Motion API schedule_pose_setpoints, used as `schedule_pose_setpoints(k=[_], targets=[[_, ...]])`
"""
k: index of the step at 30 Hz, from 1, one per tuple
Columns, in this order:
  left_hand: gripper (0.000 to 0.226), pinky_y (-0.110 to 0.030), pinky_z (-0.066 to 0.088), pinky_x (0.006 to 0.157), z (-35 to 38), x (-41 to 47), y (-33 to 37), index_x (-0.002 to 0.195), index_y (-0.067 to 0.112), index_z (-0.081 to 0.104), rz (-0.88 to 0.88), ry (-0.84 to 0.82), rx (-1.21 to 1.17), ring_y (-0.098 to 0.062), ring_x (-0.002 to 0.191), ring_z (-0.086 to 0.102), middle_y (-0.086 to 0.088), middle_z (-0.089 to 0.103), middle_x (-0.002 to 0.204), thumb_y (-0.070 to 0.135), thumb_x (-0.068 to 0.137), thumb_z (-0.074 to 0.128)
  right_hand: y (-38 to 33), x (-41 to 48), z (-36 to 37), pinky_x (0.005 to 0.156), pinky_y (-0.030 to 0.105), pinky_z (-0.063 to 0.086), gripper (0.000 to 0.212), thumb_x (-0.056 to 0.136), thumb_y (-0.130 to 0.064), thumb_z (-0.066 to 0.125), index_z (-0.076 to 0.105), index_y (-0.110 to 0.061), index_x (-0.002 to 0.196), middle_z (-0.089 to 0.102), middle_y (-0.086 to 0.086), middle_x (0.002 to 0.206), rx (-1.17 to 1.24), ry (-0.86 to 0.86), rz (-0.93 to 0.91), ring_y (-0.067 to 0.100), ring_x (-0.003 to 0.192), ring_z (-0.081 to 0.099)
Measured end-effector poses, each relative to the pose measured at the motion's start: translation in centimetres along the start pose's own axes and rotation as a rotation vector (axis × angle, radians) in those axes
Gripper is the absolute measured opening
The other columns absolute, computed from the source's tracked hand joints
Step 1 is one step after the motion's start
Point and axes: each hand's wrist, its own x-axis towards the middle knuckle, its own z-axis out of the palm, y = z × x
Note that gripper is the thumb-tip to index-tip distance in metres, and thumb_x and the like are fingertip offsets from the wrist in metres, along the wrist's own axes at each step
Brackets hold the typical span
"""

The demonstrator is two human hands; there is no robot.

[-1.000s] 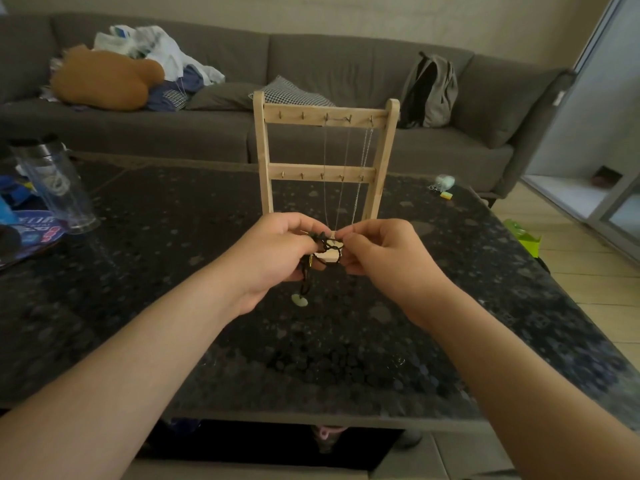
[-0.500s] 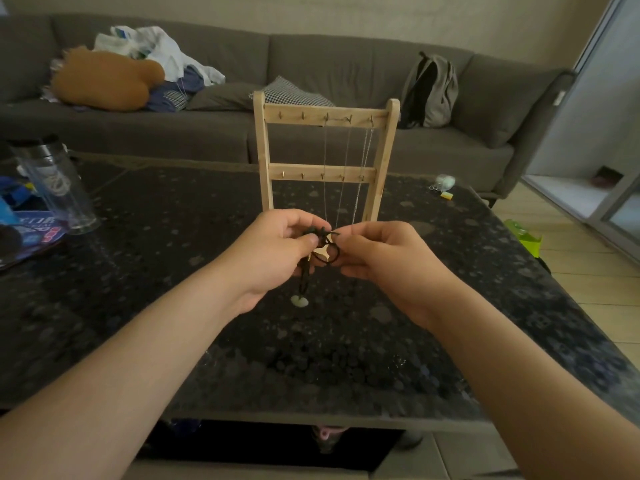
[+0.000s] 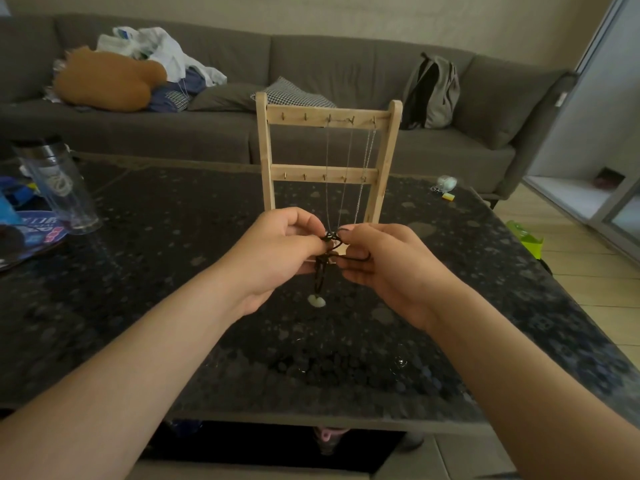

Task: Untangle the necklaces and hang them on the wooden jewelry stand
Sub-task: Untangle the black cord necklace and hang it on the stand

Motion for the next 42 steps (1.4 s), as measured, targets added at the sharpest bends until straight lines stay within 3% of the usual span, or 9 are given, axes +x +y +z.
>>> schedule_pose_setpoints(k=[6,14,19,23,26,28,32,36,42], targets=[[0.024,-0.048,0.063,0.101,0.03,0.19,-0.13,0.119,0.017,0.075,-0.024,-0.022,0.006,-0.02,0.108,0.079,-0.007,0.082,0.111,0.002,0.105,0.062,0.15,0.1,0.13,0.09,0.038,0.06,0.013,0.105,-0.015,0.063,0.074,-0.018,0.112,0.077,0.006,0.097,-0.137,0.106,-0.098,0.016,0.09,0.073],[0.017,-0.05,0.057,0.107,-0.24,0.27,-0.04,0.114,0.02,0.08,-0.031,-0.014,-0.024,-0.026,0.114,0.075,-0.005,0.082,0.109,0.024,0.108,0.065,-0.29,0.08,-0.21,0.087,0.038,0.057,0.019,0.107,-0.013,0.059,0.076,-0.016,0.114,0.068,0.0,0.08,0.063,0.089,-0.089,0.02,0.091,0.074],[0.016,-0.052,0.057,0.109,0.06,0.47,-0.13,0.114,0.011,0.075,-0.057,0.036,-0.135,-0.03,0.114,0.076,-0.018,0.079,0.116,0.016,0.109,0.06,-0.26,-0.3,-0.03,0.096,0.038,0.053,0.019,0.108,-0.023,0.062,0.073,-0.009,0.114,0.082,0.008,0.103,0.089,0.022,-0.087,0.023,0.108,0.078],[0.018,-0.053,0.055,0.109,0.23,0.35,0.15,0.108,0.007,0.07,-0.097,-0.022,-0.202,-0.036,0.117,0.073,-0.027,0.074,0.119,0.014,0.11,0.054,-0.21,-0.38,0.02,0.102,0.041,0.051,0.022,0.108,-0.029,0.062,0.074,-0.01,0.108,0.076,0.0,0.085,0.126,-0.007,-0.073,0.028,0.112,0.077],[0.017,-0.053,0.054,0.105,0.08,0.35,0.32,0.099,0.012,0.065,-0.142,-0.047,-0.297,-0.031,0.1,0.072,-0.012,0.072,0.086,0.016,0.109,0.051,-0.17,-0.24,-0.01,0.098,0.041,0.052,0.024,0.106,-0.029,0.066,0.077,-0.011,0.117,0.065,-0.002,0.082,0.14,0.007,-0.048,0.023,0.101,0.074],[0.016,-0.051,0.054,0.098,-0.07,0.35,0.32,0.098,0.014,0.061,-0.166,-0.053,-0.371,-0.026,0.092,0.07,-0.005,0.067,0.081,0.019,0.108,0.05,-0.25,-0.19,0.05,0.096,0.04,0.052,0.023,0.105,-0.027,0.067,0.078,-0.014,0.12,0.063,-0.001,0.081,0.134,0.031,-0.028,0.021,0.098,0.073],[0.016,-0.052,0.054,0.101,-0.14,0.43,0.3,0.1,0.014,0.062,-0.171,-0.066,-0.384,-0.027,0.095,0.069,-0.009,0.067,0.091,0.022,0.106,0.051,-0.45,-0.04,-0.07,0.092,0.041,0.05,0.027,0.106,-0.033,0.061,0.083,-0.018,0.11,0.06,-0.001,0.074,0.086,0.085,-0.036,0.021,0.093,0.067],[0.015,-0.057,0.053,0.109,-0.11,0.27,0.44,0.099,0.012,0.063,-0.124,-0.05,-0.388,-0.031,0.104,0.07,-0.015,0.069,0.103,0.017,0.108,0.052,-0.33,-0.03,-0.21,0.095,0.041,0.052,0.018,0.1,-0.026,0.069,0.086,-0.022,0.105,0.059,-0.004,0.074,0.022,0.087,-0.065,0.021,0.096,0.066],[0.015,-0.055,0.059,0.106,-0.21,0.49,0.44,0.115,0.004,0.063,-0.071,0.013,-0.395,-0.035,0.11,0.075,-0.021,0.071,0.111,0.014,0.109,0.053,-0.32,0.16,-0.16,0.098,0.044,0.055,0.022,0.099,-0.026,0.072,0.08,-0.009,0.112,0.065,-0.003,0.074,0.053,0.107,-0.067,0.02,0.093,0.071]])
